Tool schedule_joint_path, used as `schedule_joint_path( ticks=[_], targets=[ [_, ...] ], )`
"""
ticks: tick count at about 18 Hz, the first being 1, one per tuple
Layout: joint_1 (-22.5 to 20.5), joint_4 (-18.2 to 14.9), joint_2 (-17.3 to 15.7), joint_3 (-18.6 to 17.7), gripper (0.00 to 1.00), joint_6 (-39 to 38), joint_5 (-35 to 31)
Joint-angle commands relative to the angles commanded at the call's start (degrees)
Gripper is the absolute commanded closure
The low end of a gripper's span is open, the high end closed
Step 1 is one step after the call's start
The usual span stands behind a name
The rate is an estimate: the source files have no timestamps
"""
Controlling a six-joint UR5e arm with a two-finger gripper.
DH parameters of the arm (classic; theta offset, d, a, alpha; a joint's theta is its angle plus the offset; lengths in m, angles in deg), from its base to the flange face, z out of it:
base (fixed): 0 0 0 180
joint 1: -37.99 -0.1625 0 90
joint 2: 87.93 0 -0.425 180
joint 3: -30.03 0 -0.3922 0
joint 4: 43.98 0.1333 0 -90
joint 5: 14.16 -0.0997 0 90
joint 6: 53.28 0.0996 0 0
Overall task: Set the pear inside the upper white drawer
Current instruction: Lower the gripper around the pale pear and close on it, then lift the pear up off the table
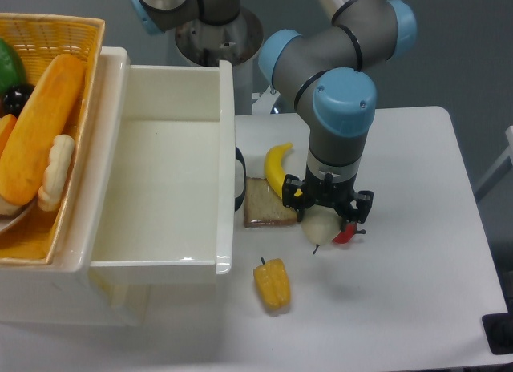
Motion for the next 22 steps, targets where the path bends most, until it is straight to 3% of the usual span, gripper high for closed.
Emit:
schedule_joint_path(
  ticks=[12,22],
  targets=[
    [-0.6,-0.9,-1.5,-0.3,0.47,-0.8,1.1],
    [-2.6,-7.0,-6.2,0.3,0.47,-5.4,8.1]
  ],
)
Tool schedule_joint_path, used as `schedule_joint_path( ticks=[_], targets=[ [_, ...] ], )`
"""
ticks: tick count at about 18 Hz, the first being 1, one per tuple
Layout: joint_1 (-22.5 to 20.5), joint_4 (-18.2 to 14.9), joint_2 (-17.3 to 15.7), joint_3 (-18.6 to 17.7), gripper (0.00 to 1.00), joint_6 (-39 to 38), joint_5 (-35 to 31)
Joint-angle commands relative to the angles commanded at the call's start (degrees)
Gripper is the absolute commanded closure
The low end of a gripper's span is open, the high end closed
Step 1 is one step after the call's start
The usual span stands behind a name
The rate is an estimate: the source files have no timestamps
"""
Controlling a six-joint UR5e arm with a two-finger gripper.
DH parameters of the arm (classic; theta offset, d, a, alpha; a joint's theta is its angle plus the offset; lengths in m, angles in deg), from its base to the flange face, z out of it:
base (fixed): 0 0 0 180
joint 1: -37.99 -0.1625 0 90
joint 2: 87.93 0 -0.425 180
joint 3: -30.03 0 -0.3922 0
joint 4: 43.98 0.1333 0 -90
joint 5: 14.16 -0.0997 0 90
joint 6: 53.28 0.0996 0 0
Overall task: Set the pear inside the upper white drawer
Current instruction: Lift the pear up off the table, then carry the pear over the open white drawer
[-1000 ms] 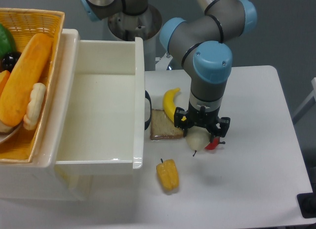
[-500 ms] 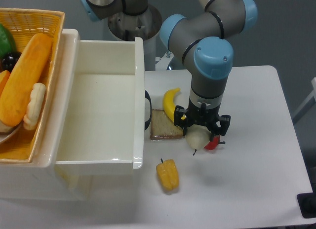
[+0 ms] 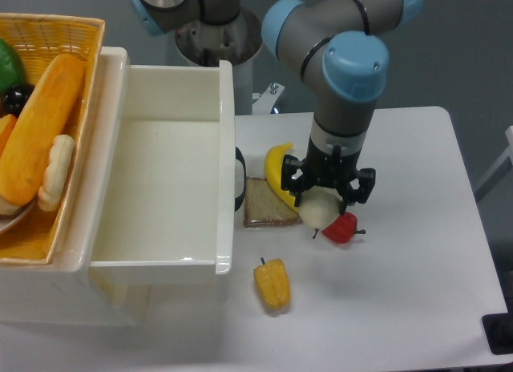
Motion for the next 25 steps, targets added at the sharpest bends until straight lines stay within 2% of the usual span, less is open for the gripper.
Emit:
schedule_joint_path(
  ticks=[4,7,18,19,25],
  targets=[
    [-0.9,-0.3,-1.7,0.0,0.47,-0.7,3.3],
    [-1.6,-1.9,-2.5,-0.1,0.47,-0.6,5.8],
    [-2.8,-5.1,-4.2,0.0,0.47,-1.1,9.5],
    [-3.9,-5.6,-4.6,-0.3,0.47,-7.3,13.9],
    [-4.1,-9.3,-8.4,-0.6,0.47,-7.8,16.0]
  ],
)
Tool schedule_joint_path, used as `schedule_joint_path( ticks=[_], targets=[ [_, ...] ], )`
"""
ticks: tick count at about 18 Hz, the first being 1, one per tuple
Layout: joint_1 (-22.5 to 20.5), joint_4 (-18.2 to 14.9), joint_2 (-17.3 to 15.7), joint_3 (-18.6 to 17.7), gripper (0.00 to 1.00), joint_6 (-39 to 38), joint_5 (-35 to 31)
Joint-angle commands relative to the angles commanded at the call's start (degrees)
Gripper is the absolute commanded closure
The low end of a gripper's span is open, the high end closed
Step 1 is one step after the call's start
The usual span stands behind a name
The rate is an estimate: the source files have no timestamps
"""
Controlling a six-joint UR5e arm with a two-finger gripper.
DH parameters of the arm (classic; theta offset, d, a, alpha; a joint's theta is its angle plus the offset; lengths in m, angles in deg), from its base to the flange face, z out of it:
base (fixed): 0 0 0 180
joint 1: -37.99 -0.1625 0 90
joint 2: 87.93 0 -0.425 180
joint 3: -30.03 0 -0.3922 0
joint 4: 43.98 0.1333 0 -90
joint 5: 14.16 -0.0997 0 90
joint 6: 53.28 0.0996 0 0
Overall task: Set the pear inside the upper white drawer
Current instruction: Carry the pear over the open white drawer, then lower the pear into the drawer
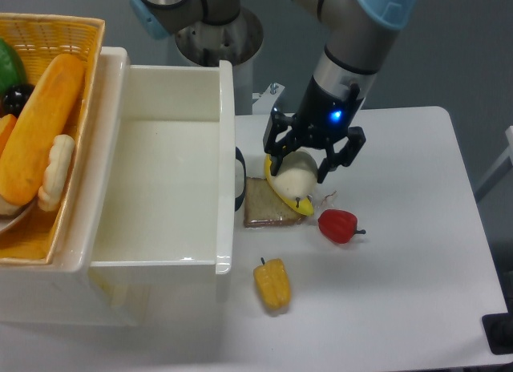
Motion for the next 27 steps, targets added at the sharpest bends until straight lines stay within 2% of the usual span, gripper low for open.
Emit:
schedule_joint_path(
  ticks=[5,8,15,27],
  targets=[
    [0.3,-3.4,-3.3,-0.1,0.46,-0.2,1.4],
    [2.9,-5.8,-4.9,-1.0,0.46,-0.1,1.9],
    [8.0,-5.9,-7.3,-2.8,0.45,-0.2,1.9],
    [11.8,-6.3,-7.0,-5.7,0.43,-0.4,1.5]
  ],
)
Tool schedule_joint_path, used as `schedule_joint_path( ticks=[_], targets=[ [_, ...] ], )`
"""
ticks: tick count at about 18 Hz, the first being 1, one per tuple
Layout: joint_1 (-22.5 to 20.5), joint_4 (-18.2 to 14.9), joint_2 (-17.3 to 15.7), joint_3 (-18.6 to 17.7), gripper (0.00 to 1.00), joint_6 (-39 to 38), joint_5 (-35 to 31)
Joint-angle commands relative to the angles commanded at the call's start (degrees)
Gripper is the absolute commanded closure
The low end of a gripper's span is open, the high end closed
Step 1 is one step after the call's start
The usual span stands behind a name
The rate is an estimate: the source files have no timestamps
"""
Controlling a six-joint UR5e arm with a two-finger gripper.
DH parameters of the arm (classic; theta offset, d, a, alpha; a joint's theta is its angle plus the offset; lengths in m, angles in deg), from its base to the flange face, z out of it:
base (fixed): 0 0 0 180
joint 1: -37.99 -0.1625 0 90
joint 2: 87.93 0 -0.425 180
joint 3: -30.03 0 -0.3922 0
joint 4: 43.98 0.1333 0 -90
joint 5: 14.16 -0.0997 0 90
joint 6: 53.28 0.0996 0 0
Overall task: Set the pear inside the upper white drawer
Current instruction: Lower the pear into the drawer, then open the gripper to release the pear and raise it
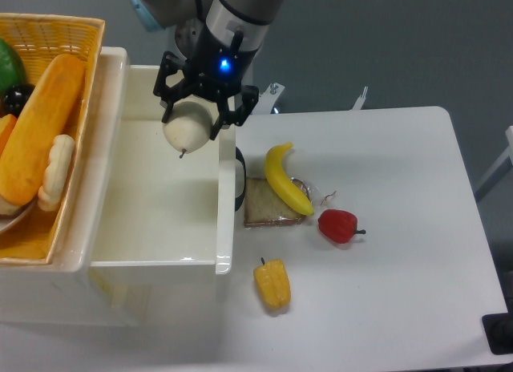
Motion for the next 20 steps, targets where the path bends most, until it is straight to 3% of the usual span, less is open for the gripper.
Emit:
schedule_joint_path(
  ticks=[6,11,13,16,20],
  targets=[
    [1.0,-0.2,0.2,-0.7,0.42,0.0,-0.1],
    [1.6,0.0,0.6,-1.6,0.33,0.2,-0.1],
    [2.0,0.2,0.7,-1.6,0.22,0.3,-0.2],
    [2.4,0.2,1.0,-1.6,0.14,0.4,-0.3],
    [2.4,0.4,1.0,-1.5,0.09,0.4,-0.3]
  ],
)
